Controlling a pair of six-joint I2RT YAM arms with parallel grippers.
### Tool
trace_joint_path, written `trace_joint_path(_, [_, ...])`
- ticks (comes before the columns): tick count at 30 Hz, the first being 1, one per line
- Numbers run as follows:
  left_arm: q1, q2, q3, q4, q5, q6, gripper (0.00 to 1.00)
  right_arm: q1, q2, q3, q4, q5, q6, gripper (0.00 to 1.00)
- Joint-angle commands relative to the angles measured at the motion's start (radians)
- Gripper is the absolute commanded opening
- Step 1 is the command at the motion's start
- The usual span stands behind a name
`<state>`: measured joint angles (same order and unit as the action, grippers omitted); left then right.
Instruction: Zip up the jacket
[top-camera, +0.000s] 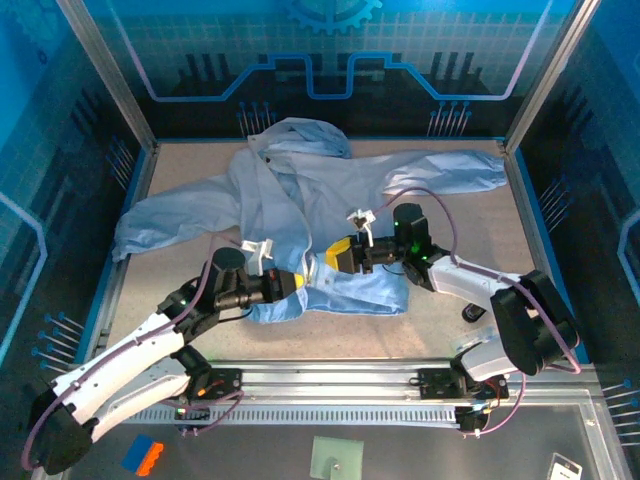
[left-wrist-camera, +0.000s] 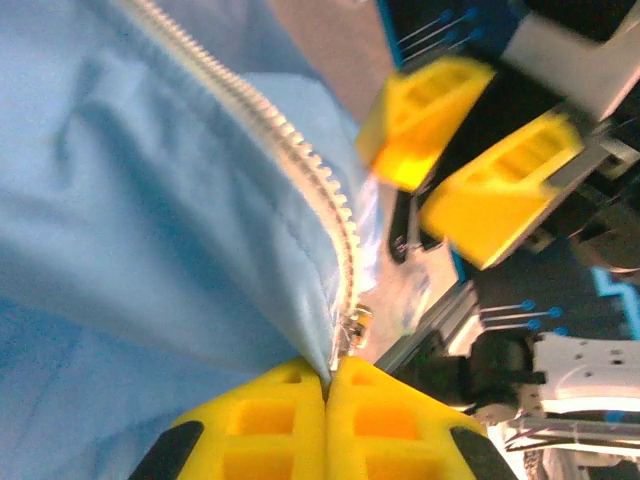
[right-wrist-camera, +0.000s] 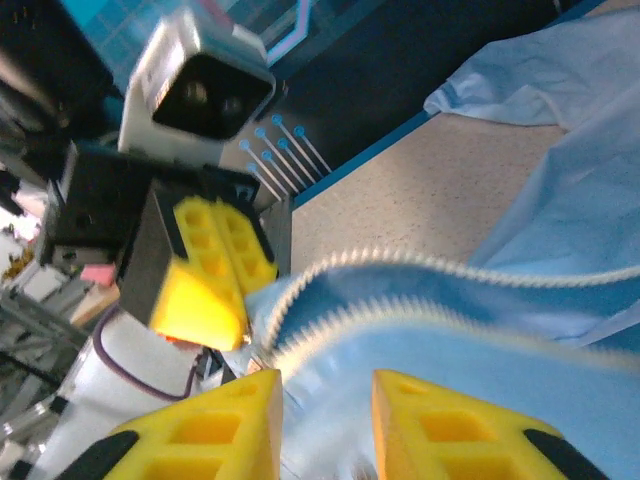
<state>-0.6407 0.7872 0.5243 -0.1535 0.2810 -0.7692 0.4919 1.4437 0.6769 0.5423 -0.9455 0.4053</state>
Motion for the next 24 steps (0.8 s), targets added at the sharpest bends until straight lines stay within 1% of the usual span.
trace_joint_path(1, [-0.005, 0.028, 0.09, -0.182, 0.003, 0.056, 0.0, -0.012, -0.048, -0.015, -0.034, 0.038, -0.037, 0.41])
trace_joint_path(4, [-0.005, 0.078, 0.161, -0.286, 0.003, 0.081, 0.0, -0.011, -0.13, -0.013, -0.197, 0.109, -0.124, 0.44])
trace_joint_path(7, [-0.004, 0.126, 0.227, -0.371, 0.006, 0.1, 0.0, 0.011, -0.236, 0.004, -0.413, 0.25, -0.241, 0.44])
trace_joint_path(9, [-0.004, 0.153, 0.268, -0.416, 0.006, 0.11, 0.0, 0.062, -0.303, 0.015, -0.529, 0.39, -0.321, 0.44])
trace_joint_path(11, [-0.005, 0.182, 0.304, -0.455, 0.006, 0.118, 0.0, 0.148, -0.354, 0.024, -0.604, 0.527, -0.4, 0.43])
trace_joint_path(13, [-0.005, 0.21, 0.34, -0.49, 0.008, 0.125, 0.0, 0.237, -0.381, 0.024, -0.629, 0.639, -0.443, 0.42])
trace_joint_path(14, [-0.005, 0.224, 0.358, -0.504, 0.01, 0.126, 0.0, 0.276, -0.384, 0.021, -0.618, 0.674, -0.445, 0.41])
trace_joint_path(18, [-0.006, 0.254, 0.401, -0.529, 0.024, 0.118, 0.0, 0.386, -0.348, -0.004, -0.512, 0.736, -0.426, 0.4])
trace_joint_path(21, [-0.006, 0.262, 0.419, -0.54, 0.026, 0.11, 0.0, 0.436, -0.291, 0.006, -0.471, 0.775, -0.436, 0.43])
trace_joint_path(24, [-0.007, 0.264, 0.434, -0.562, 0.022, 0.104, 0.0, 0.47, -0.24, 0.032, -0.455, 0.793, -0.444, 0.44])
